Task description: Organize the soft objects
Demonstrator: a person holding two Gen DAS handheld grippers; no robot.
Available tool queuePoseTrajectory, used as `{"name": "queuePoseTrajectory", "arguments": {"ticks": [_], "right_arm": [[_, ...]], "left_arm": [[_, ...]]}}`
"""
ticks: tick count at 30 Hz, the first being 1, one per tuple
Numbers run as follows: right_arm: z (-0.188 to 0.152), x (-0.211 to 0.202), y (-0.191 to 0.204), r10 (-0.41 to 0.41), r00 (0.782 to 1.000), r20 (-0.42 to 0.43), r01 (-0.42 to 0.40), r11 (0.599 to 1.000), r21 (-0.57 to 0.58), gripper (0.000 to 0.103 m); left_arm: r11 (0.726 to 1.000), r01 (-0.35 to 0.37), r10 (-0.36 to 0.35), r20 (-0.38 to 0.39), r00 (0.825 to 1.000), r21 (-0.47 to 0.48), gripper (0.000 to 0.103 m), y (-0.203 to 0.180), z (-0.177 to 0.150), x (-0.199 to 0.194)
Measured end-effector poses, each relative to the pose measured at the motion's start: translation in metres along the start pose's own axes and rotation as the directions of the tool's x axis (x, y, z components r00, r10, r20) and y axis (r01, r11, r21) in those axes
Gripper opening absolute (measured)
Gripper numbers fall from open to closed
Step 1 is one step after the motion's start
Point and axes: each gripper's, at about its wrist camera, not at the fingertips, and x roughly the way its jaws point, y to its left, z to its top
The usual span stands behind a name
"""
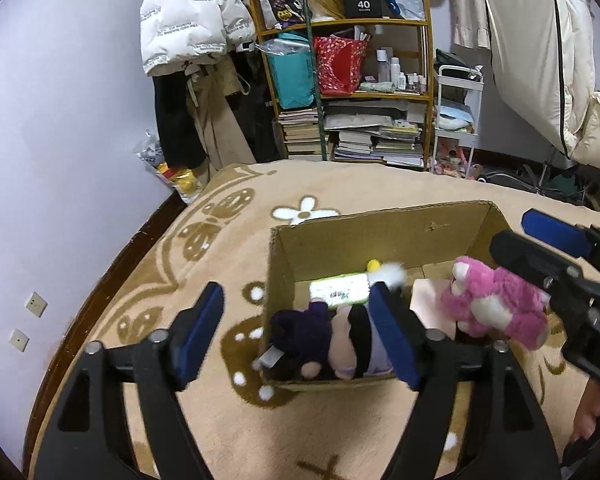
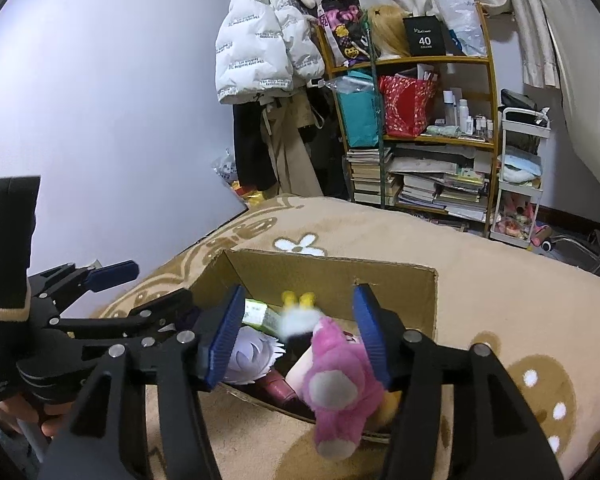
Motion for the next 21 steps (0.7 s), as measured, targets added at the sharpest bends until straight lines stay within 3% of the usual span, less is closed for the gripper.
{"name": "queuePoseTrajectory", "arguments": {"ticks": [3, 9, 12, 21], "right_arm": [[0.003, -0.010, 0.001, -0.004, 1.000, 0.022, 0.003, 1.000, 0.008, 0.079], [0.007, -0.030, 0.002, -0.041, 0.998, 0.053, 0.041, 0.999, 0.005, 0.095], [0.008, -0.039, 0.002, -0.056, 0.997, 0.060, 0.055, 0.998, 0.019, 0.103], [0.004, -0.076, 0.002, -0.098, 0.991, 0.092, 0.095, 0.995, 0.035, 0.103]], "left_arm": [[1.000, -0.019, 0.019, 0.022, 1.000, -0.007, 0.080, 0.005, -0.002, -0.013], [0.999, -0.029, 0.032, 0.051, 0.998, -0.040, 0.086, 0.017, -0.008, -0.039], [0.997, -0.038, 0.042, 0.059, 0.997, -0.064, 0.094, 0.025, -0.011, -0.052], [0.990, -0.070, 0.083, 0.105, 0.991, -0.125, 0.100, 0.043, -0.019, -0.089]]}}
